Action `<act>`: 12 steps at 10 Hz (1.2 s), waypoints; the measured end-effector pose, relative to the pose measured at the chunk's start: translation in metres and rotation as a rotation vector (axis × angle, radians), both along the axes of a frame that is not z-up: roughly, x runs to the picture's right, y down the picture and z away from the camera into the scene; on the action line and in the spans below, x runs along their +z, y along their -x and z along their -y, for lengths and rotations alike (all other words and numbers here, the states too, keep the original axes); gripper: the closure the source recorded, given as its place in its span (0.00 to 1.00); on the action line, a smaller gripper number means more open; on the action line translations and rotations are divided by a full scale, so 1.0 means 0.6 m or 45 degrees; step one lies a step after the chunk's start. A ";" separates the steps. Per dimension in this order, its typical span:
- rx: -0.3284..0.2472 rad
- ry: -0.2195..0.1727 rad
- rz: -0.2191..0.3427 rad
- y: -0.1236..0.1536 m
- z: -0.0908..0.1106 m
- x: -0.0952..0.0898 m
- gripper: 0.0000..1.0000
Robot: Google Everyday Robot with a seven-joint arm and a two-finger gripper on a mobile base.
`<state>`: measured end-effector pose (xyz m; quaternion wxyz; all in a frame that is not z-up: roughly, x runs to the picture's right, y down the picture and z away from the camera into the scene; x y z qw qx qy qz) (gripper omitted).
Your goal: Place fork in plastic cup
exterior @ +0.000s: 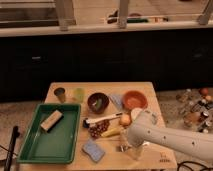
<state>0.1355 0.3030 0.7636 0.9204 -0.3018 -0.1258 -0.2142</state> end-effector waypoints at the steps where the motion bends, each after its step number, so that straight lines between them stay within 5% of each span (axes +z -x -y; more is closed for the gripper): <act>1: -0.002 0.011 -0.006 -0.001 -0.004 0.002 0.20; 5: 0.010 0.057 -0.026 -0.012 -0.027 0.020 0.20; 7: 0.028 0.040 -0.049 -0.018 -0.029 0.026 0.25; 12: 0.062 -0.016 -0.120 -0.029 -0.024 0.022 0.75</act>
